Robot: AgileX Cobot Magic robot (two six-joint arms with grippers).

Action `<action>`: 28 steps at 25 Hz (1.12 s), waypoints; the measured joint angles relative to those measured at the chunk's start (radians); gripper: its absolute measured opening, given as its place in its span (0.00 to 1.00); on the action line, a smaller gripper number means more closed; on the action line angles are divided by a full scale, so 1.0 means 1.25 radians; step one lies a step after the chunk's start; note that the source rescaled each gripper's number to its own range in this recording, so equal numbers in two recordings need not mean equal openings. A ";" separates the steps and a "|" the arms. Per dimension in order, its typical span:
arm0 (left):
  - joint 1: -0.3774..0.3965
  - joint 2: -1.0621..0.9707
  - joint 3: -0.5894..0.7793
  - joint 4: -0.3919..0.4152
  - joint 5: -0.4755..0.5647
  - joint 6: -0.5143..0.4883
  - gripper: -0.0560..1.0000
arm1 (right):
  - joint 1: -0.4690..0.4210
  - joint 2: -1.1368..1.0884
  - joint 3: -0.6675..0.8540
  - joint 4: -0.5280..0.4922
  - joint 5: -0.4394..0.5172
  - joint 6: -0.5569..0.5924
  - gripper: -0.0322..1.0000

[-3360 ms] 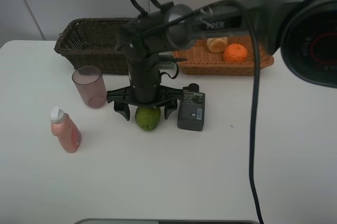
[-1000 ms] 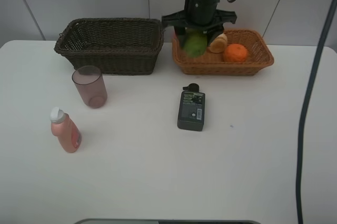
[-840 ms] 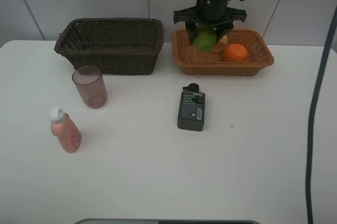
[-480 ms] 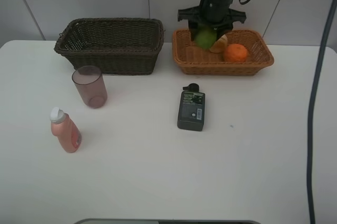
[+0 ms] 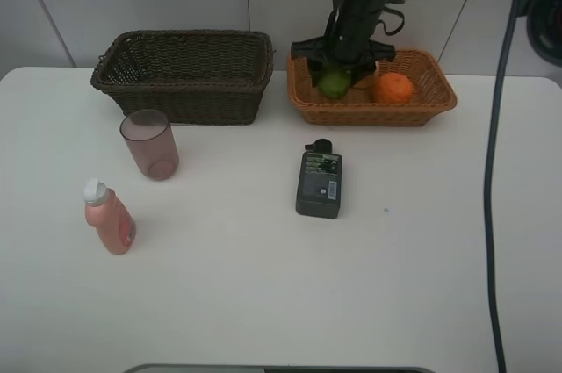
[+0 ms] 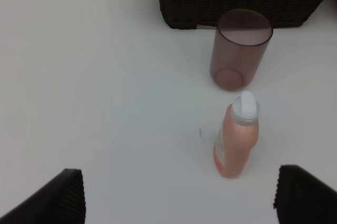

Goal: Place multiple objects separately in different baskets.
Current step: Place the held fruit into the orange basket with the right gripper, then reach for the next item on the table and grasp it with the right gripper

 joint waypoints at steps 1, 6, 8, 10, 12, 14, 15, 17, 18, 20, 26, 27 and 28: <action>0.000 0.000 0.000 0.000 0.000 0.000 0.93 | 0.000 0.001 0.000 0.000 -0.003 0.000 0.04; 0.000 0.000 0.000 0.000 0.000 0.000 0.93 | 0.000 0.001 0.000 -0.001 -0.008 0.000 0.17; 0.000 0.000 0.000 0.000 0.000 0.000 0.93 | 0.000 0.001 0.000 -0.001 -0.008 0.000 0.53; 0.000 0.000 0.000 0.000 0.000 0.000 0.93 | 0.000 0.001 0.000 -0.001 -0.009 0.000 0.83; 0.000 0.000 0.000 0.000 0.000 0.000 0.93 | 0.000 0.001 0.000 -0.001 -0.009 0.003 0.93; 0.000 0.000 0.000 0.000 0.000 0.000 0.93 | 0.000 0.000 0.000 -0.001 -0.009 0.006 0.98; 0.000 0.000 0.000 0.000 0.000 0.000 0.93 | 0.000 0.000 0.000 -0.001 -0.008 0.006 0.99; 0.000 0.000 0.000 0.000 0.000 0.000 0.93 | 0.000 -0.003 0.000 -0.001 0.002 0.007 1.00; 0.000 0.000 0.000 0.000 0.000 0.000 0.93 | 0.000 -0.006 0.000 -0.001 0.009 0.007 1.00; 0.000 0.000 0.000 0.000 0.000 0.000 0.93 | 0.000 -0.016 0.000 -0.001 0.027 0.009 1.00; 0.000 0.000 0.000 0.000 0.000 0.000 0.93 | 0.016 -0.063 0.000 -0.001 0.110 0.010 1.00; 0.000 0.000 0.000 0.000 0.000 0.000 0.93 | 0.022 -0.072 0.007 -0.001 0.116 0.012 1.00; 0.000 0.000 0.000 0.000 0.000 0.000 0.93 | 0.031 -0.084 0.021 -0.001 0.118 0.014 1.00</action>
